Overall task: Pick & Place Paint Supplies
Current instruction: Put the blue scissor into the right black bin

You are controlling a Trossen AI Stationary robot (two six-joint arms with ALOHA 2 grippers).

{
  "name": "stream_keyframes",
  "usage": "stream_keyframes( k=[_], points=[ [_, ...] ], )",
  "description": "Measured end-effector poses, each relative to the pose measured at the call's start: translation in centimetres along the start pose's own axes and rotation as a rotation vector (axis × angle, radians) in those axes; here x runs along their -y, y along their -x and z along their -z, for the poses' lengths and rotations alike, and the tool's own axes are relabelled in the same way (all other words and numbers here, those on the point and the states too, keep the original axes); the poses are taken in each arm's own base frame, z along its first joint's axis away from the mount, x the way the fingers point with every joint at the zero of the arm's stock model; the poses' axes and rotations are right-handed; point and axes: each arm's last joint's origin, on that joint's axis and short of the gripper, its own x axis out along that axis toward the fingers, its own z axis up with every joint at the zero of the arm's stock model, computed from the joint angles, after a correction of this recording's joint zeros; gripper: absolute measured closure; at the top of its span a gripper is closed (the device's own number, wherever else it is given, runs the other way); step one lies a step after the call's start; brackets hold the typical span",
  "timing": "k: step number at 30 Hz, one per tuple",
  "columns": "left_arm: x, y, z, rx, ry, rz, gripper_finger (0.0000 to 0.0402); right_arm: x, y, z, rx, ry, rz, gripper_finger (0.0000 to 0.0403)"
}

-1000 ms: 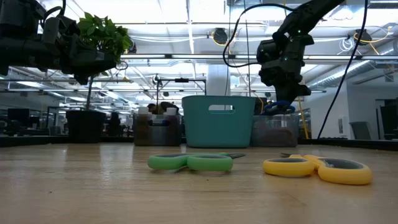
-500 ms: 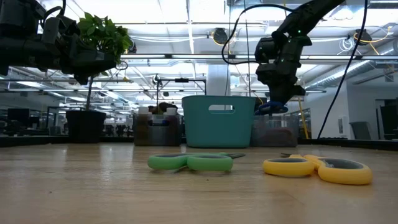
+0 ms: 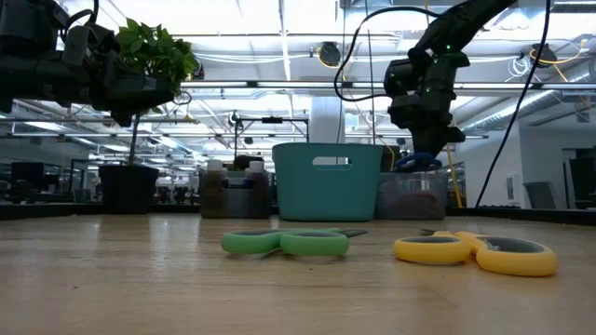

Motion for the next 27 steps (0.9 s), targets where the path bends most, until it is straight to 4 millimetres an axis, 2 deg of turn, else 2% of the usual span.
stream_keyframes(
  k=[7, 12, 27],
  points=[
    [0.0, 0.0, 0.0, 0.000, 0.001, 0.000, 0.0270, 0.0, -0.1, -0.1, 0.016, 0.020, -0.003, 0.0327],
    [0.0, 0.0, 0.0, 0.000, 0.001, 0.000, 0.0270, 0.3, -1.1, 0.2, 0.022, 0.042, -0.003, 0.0325],
    [0.0, 0.0, 0.0, 0.000, 0.001, 0.000, 0.0270, 0.2, -1.2, -0.3, 0.094, 0.064, -0.013, 0.0268]
  ],
)
